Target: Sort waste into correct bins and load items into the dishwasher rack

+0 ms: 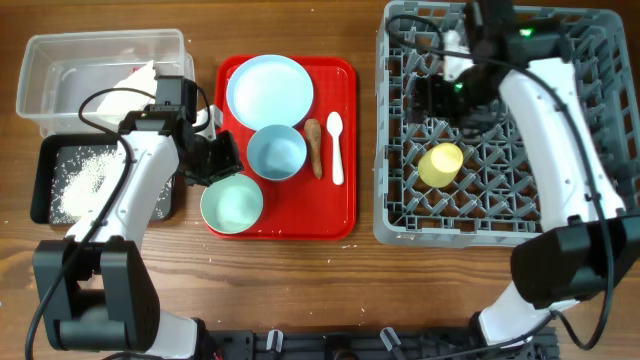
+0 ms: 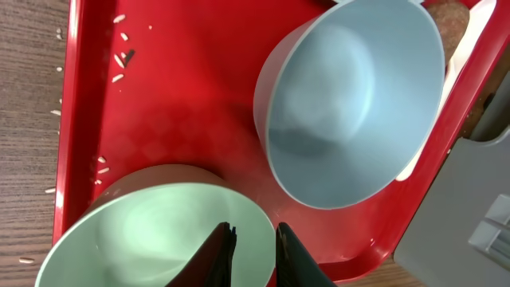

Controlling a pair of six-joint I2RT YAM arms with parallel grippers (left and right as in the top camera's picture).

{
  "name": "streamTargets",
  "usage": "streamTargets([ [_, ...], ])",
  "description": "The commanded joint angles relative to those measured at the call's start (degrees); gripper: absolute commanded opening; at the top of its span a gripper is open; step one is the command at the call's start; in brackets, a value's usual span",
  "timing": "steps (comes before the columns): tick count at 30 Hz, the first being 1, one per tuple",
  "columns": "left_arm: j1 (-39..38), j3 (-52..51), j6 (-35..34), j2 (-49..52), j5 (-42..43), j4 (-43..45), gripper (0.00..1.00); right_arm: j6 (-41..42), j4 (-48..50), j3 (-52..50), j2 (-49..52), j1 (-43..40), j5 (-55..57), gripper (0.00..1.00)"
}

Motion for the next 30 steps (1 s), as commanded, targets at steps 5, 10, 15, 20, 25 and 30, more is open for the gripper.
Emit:
streamTargets([
  [5, 0.07, 0.96, 0.13, -1.20, -1.62, 0.24, 0.19, 8.41, 13.46, 0.96, 0.15, 13.53, -2.43, 0.83],
  [10, 0.07, 0.96, 0.13, -1.20, -3.10, 0.24, 0.19, 11.30, 15.80, 0.90, 3.91, 18.51, -2.43, 0.80],
  [15, 0.07, 0.96, 0.13, -1.20, -3.08, 0.20, 0.19, 12.26, 16.41, 0.87, 5.01, 19.54, -2.40, 0.80],
  [20, 0.04, 0.96, -0.11, -1.20, -3.06, 0.37, 0.19, 12.31, 16.41, 0.87, 5.01, 19.74, -2.47, 0.80],
  [25, 0.07, 0.96, -0.09, -1.20, -3.06, 0.00, 0.20, 12.35, 16.33, 0.87, 5.14, 20.72, -2.43, 0.80],
  [30, 0.07, 0.96, -0.11, -1.20, -3.06, 0.61, 0.21, 12.31, 16.57, 0.66, 5.18, 21.20, -0.87, 0.80],
])
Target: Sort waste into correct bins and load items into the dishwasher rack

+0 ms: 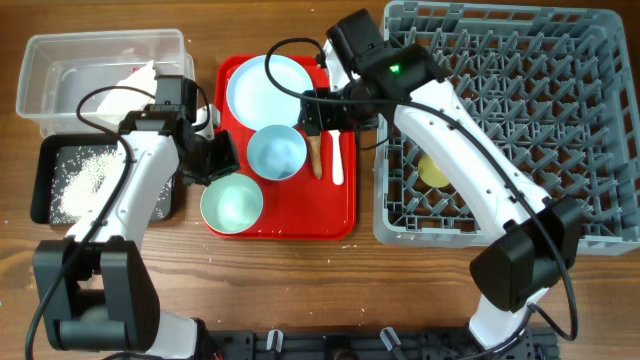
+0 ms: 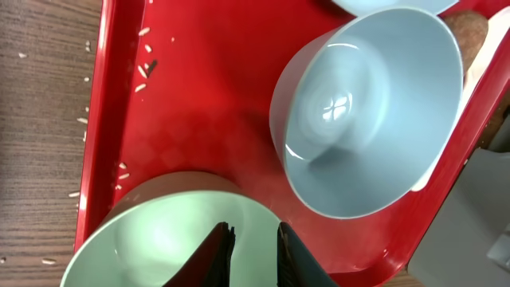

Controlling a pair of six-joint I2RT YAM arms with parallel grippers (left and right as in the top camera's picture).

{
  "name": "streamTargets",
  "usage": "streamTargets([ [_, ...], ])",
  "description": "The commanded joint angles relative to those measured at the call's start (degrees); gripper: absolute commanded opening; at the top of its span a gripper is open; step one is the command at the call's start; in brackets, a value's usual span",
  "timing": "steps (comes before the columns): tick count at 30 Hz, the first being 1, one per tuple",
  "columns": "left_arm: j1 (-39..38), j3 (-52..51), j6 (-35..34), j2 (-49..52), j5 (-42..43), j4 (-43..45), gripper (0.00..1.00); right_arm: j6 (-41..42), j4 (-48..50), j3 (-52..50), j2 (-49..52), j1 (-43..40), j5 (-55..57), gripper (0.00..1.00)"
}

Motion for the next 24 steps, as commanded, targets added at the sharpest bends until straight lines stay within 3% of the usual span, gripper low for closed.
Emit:
streamTargets([
  [1, 0.04, 0.96, -0.09, -1.20, -0.52, -0.20, 0.22, 0.81, 1.11, 0.22, 0.85, 0.81, 0.98, 0.80],
  [16, 0.07, 0.96, -0.09, -1.20, -0.57, 0.00, 0.23, 6.91, 7.78, -5.53, 3.48, 3.13, 0.74, 0.78],
  [24, 0.11, 0.96, -0.04, -1.20, -1.20, 1.27, 0.22, 13.20, 8.15, -5.55, 7.08, 4.98, 2.93, 0.59],
])
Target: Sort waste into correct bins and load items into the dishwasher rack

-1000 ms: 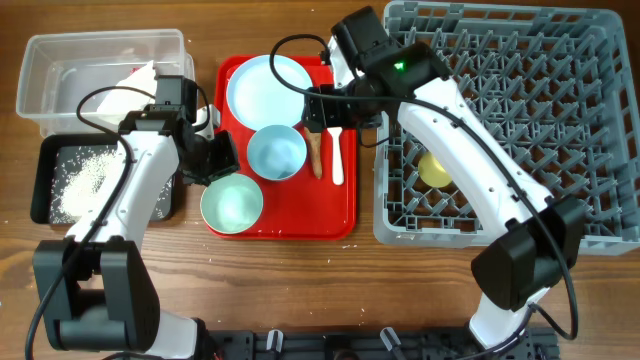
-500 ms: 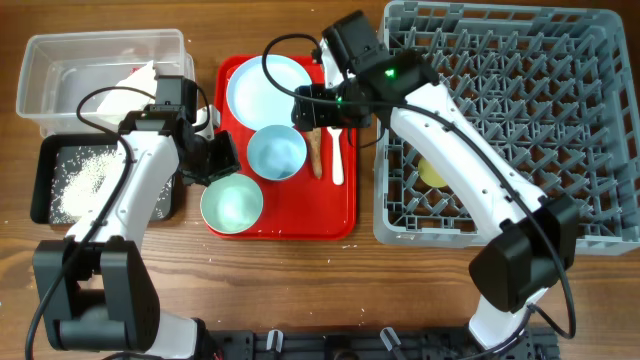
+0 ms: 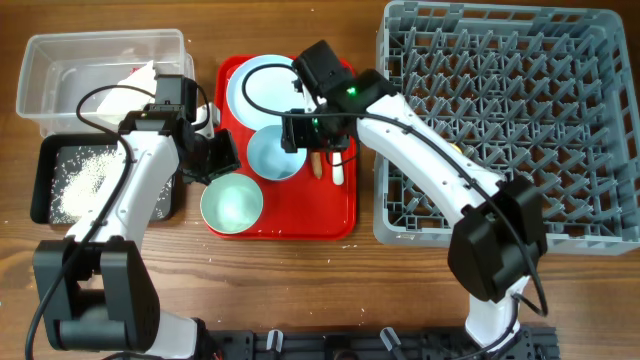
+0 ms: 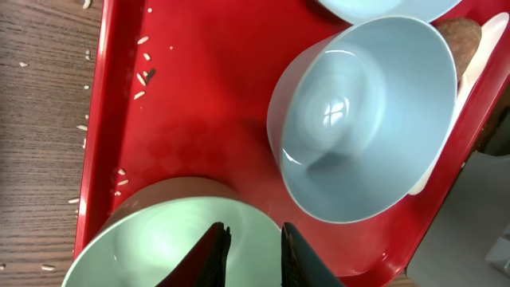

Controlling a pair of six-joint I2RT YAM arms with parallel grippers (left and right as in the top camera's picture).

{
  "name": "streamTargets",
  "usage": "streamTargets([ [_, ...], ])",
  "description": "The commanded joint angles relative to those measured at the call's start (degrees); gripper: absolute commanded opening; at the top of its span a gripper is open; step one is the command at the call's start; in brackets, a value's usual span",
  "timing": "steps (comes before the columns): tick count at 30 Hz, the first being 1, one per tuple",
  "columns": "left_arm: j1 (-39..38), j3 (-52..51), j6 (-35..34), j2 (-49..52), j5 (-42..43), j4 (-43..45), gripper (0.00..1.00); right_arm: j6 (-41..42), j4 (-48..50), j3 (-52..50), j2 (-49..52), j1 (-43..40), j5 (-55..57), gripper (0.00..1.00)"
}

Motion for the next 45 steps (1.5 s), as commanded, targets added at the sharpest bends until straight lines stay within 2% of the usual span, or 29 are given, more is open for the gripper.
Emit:
streamTargets([
  [1, 0.11, 0.96, -0.04, -1.22, -2.21, 0.61, 0.22, 4.04, 0.17, -0.22, 2.49, -0.07, 1.95, 0.54],
  [4, 0.31, 0.96, -0.04, -1.22, -4.63, 1.25, 0.23, 5.57, 0.52, -0.22, 4.85, -0.02, 1.92, 0.48],
  [10, 2.21, 0.96, -0.07, -1.22, -7.67, 1.49, 0.24, 5.95, 1.27, -0.22, 9.22, 0.59, 1.90, 0.46],
  [12, 2.45, 0.96, -0.07, -1.22, -7.65, 1.44, 0.30, 6.88, 2.14, -0.22, 9.57, 0.98, 1.90, 0.41],
  [14, 2.45, 0.96, -0.11, -1.22, -7.61, 1.36, 0.42, 7.43, 2.56, -0.22, 9.88, 1.46, 1.95, 0.39],
  [18, 2.40, 0.96, -0.07, -1.22, -7.65, 0.98, 0.51, 8.15, 3.04, -0.22, 11.52, 2.16, 3.10, 0.40],
  [26, 2.40, 0.96, -0.09, -1.22, -7.65, 0.79, 0.55, 8.28, 2.03, -0.22, 12.87, 2.19, 5.81, 0.40],
  [31, 2.40, 0.96, -0.07, -1.22, -7.65, 0.79, 0.56, 8.28, 2.56, -0.22, 12.98, 2.19, 6.51, 0.17],
  [33, 2.40, 0.96, -0.07, -1.22, -7.65, 0.79, 0.56, 8.28, 2.64, -0.22, 12.98, 2.16, 6.51, 0.04],
  [40, 2.40, 0.96, -0.07, -1.22, -7.65, 0.74, 0.57, 6.78, 1.36, 2.67, 11.10, 1.25, 3.65, 0.04],
  [44, 2.40, 0.96, -0.07, -1.22, -7.65, 0.76, 0.58, 6.54, 0.07, 4.74, 3.76, -1.66, 3.65, 0.04],
  [45, 2.40, 0.96, -0.09, -1.22, -7.65, 0.76, 0.62, 6.49, 0.07, 4.74, 1.29, -2.93, 3.69, 0.04],
])
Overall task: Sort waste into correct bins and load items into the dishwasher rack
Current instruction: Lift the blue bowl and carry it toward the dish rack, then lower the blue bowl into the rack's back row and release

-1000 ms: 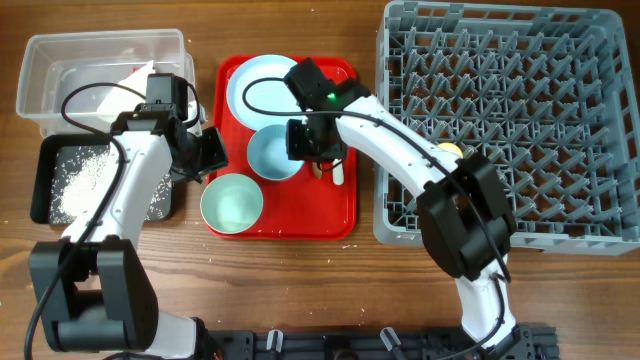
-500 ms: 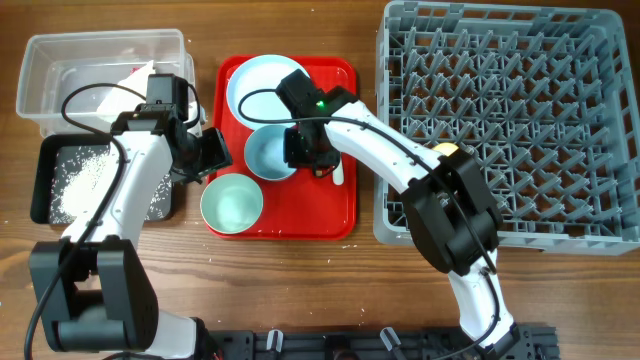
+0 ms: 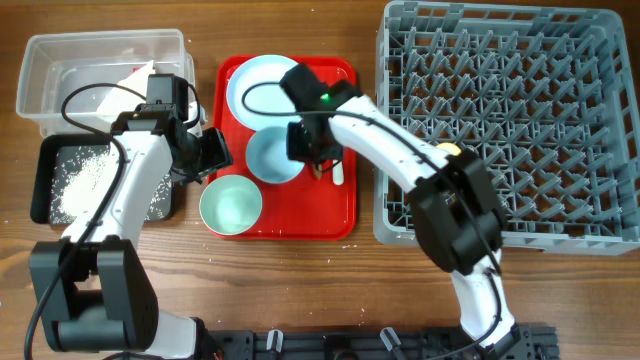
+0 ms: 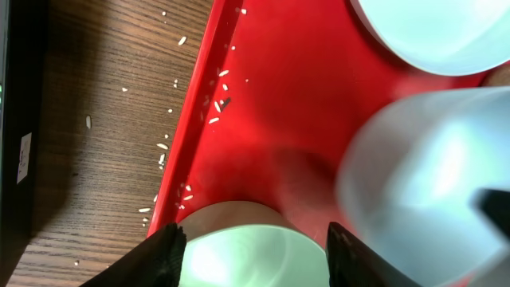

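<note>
The red tray (image 3: 345, 215) holds a white plate (image 3: 262, 85), a blue bowl (image 3: 268, 158) and a green bowl (image 3: 231, 203). My left gripper (image 3: 212, 152) stands open at the tray's left edge. In the left wrist view its fingers (image 4: 170, 257) are spread wide with the green bowl (image 4: 255, 255) below and between them. The blue bowl (image 4: 422, 183) is blurred there. My right gripper (image 3: 308, 140) is on the blue bowl's right rim, seemingly shut on it. It hides most of the brown scrap and the white spoon (image 3: 338, 176).
A clear bin (image 3: 60, 60) with paper stands at the back left, and in front of it a black bin (image 3: 70, 180) of rice. Rice grains (image 4: 163, 151) lie on the wood and tray. The grey dishwasher rack (image 3: 560, 120) at right holds a yellow cup (image 3: 450, 150).
My left gripper has opened wide and drawn back toward the tray's left edge, off the green bowl's rim. My right gripper has come onto the blue bowl's right rim, and the bowl has shifted slightly.
At first my left fingers stood narrowly at the green bowl's rim while my right gripper was in the rack by the yellow cup. The right arm then stood over the tray by the spoon, then beside the blue bowl. Now it is on that bowl and the left is open.
</note>
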Controlling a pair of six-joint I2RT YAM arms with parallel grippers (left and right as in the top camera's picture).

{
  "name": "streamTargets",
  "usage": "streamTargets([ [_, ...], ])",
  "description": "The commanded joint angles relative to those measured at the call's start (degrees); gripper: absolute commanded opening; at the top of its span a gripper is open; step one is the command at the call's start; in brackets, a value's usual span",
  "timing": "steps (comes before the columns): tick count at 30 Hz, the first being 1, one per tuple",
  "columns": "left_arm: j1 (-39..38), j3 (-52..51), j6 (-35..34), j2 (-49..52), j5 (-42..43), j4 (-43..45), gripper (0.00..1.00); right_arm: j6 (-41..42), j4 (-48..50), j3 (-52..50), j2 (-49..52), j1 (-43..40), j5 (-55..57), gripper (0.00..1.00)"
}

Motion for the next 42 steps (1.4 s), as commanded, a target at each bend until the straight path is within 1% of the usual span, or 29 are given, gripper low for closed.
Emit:
streamTargets([
  [1, 0.42, 0.94, 0.28, -1.22, -0.74, -0.04, 0.65, -0.92, -0.07, 2.82, -10.78, -4.33, -0.61, 0.04],
  [4, 0.42, 0.94, 0.28, -1.22, -0.74, 0.00, 0.71, -2.16, -0.17, 2.82, -16.33, -9.57, 0.15, 0.04],
  [6, 0.42, 0.94, 0.31, -1.22, -0.74, 0.04, 0.75, -2.86, -0.74, 2.82, -18.64, -12.74, 3.58, 0.04],
  [8, 0.42, 0.94, 0.28, -1.22, -0.74, 0.13, 0.84, -6.45, -1.31, 2.82, -20.87, -16.92, 10.03, 0.04],
  [9, 0.42, 0.94, 0.31, -1.22, -0.72, 0.13, 0.87, -7.13, -2.10, 2.82, -21.42, -18.64, 15.69, 0.04],
  [10, 0.42, 0.94, 0.31, -1.22, -0.72, 0.13, 1.00, -8.41, -2.73, 2.82, -21.59, -20.41, 21.62, 0.04],
  [14, 0.42, 0.94, 0.28, -1.22, -0.72, 0.15, 1.00, -11.10, -2.34, 2.82, -21.57, -23.47, 42.80, 0.04],
  [15, 0.42, 0.94, 0.28, -1.22, -0.72, 0.17, 1.00, -12.17, 0.00, 2.82, -21.55, -23.63, 51.52, 0.04],
  [16, 0.42, 0.94, 0.31, -1.22, -0.72, 0.15, 1.00, -14.08, 1.92, 2.80, -21.49, -23.63, 54.71, 0.04],
  [17, 0.42, 0.94, 0.28, -1.22, -0.72, 0.15, 1.00, -18.21, 5.88, 2.80, -21.09, -23.63, 58.27, 0.04],
  [19, 0.42, 0.94, 0.28, -1.22, -0.74, 0.17, 1.00, -22.91, 9.60, 2.80, -20.09, -23.63, 61.37, 0.04],
  [22, 0.42, 0.94, 0.28, -1.22, -0.72, 0.17, 1.00, -24.57, 10.19, 2.75, -18.25, -23.63, 65.11, 0.04],
  [26, 0.42, 0.94, 0.28, -1.22, -0.74, 0.15, 1.00, -24.44, 11.30, 2.75, -17.05, -23.69, 65.16, 0.04],
  [36, 1.88, 0.94, 0.28, -2.03, -0.52, 0.20, 1.00, -22.88, 11.10, 2.75, -16.81, -23.74, 63.14, 0.04],
  [42, 1.90, 0.94, 0.28, -2.03, -0.52, 0.20, 1.00, -21.81, 12.41, 0.17, -16.61, -24.28, 60.19, 0.04],
])
